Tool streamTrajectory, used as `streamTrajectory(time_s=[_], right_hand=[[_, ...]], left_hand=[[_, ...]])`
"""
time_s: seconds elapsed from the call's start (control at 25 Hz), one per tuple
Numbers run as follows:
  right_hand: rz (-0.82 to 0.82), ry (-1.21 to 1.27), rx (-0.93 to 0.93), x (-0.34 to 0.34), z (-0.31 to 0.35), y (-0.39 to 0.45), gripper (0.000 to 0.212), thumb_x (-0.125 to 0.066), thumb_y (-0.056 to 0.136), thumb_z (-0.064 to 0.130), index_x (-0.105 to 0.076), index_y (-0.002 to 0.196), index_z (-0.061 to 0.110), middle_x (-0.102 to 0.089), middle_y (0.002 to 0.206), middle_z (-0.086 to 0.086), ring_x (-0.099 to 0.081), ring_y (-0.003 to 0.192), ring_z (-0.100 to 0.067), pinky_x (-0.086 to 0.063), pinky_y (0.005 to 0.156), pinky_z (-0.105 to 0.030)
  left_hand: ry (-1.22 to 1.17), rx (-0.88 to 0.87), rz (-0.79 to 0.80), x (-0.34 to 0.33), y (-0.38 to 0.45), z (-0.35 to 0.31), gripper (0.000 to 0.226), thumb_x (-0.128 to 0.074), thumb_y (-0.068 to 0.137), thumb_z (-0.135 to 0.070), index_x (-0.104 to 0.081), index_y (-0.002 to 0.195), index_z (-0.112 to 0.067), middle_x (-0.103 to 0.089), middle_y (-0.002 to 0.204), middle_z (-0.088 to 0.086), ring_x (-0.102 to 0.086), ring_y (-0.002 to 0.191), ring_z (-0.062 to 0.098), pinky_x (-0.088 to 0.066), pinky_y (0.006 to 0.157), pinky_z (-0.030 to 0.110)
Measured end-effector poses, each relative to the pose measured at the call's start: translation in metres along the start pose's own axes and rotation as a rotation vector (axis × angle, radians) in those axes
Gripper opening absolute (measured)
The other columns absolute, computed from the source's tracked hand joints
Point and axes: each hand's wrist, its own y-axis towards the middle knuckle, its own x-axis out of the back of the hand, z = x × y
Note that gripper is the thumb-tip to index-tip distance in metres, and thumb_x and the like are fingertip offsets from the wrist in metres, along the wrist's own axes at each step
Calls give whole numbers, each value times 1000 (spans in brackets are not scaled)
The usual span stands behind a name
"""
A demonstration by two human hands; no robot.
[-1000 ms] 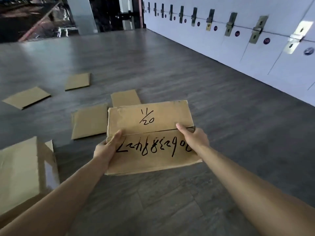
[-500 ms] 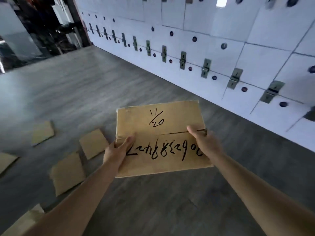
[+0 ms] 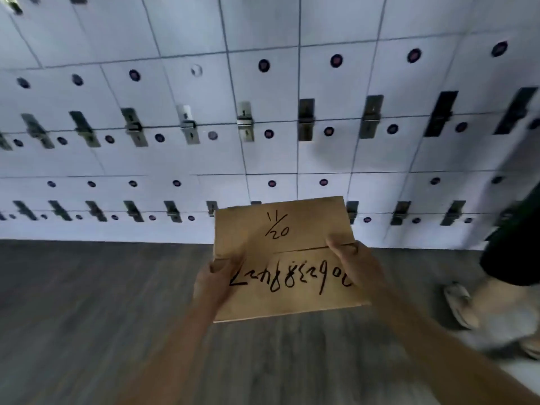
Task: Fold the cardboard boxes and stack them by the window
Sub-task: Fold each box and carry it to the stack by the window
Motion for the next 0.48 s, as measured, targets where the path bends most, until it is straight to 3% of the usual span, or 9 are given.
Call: streamTrajectory(time_s=[0.08,0.2,0.32,0.4,0.48], right_hand=[[-102,61,-56,63,-10,17,63,-56,68,83,-62,99,28,-70,90,4,-68,79,-18,-56,68,-36],[-256,76,-97,138,-26,30,53,-62,76,72,-60,102,27,-68,92,5,-67,81,-17,-59,74,-40],[-459,82,-139,207,-38,30,61,-61,67,80,-58,104,32,-68,88,10,-65,78,-11,-54,65,-32],[-588,56,-170,248,-46,21,66,-56,64,81,-60,106,31,-64,82,16,-59,73,-4,-44,55,-25],[-678,45,-193,280,-49,8,63,-58,71,79,-62,109,29,-66,83,15,-61,73,-6,-46,55,-26]], left_hand=[[44,-51,107,-58,0,-45,69,-67,60,-82,-67,103,-28,-69,104,0,-64,92,19,-50,83,37],[70,-167,221,-132,-4,-100,76,-59,48,-88,-69,94,-29,-71,92,-6,-65,81,13,-49,68,30],[99,-228,365,-205,-11,-144,70,-64,59,-84,-68,102,-29,-71,97,-2,-67,85,20,-54,79,38],[105,-274,474,-249,-18,-169,64,-68,63,-81,-64,103,-30,-70,103,0,-65,84,18,-52,79,38],[136,-341,559,-286,-27,-191,76,-65,59,-84,-64,111,-28,-68,110,4,-65,91,22,-53,86,42]])
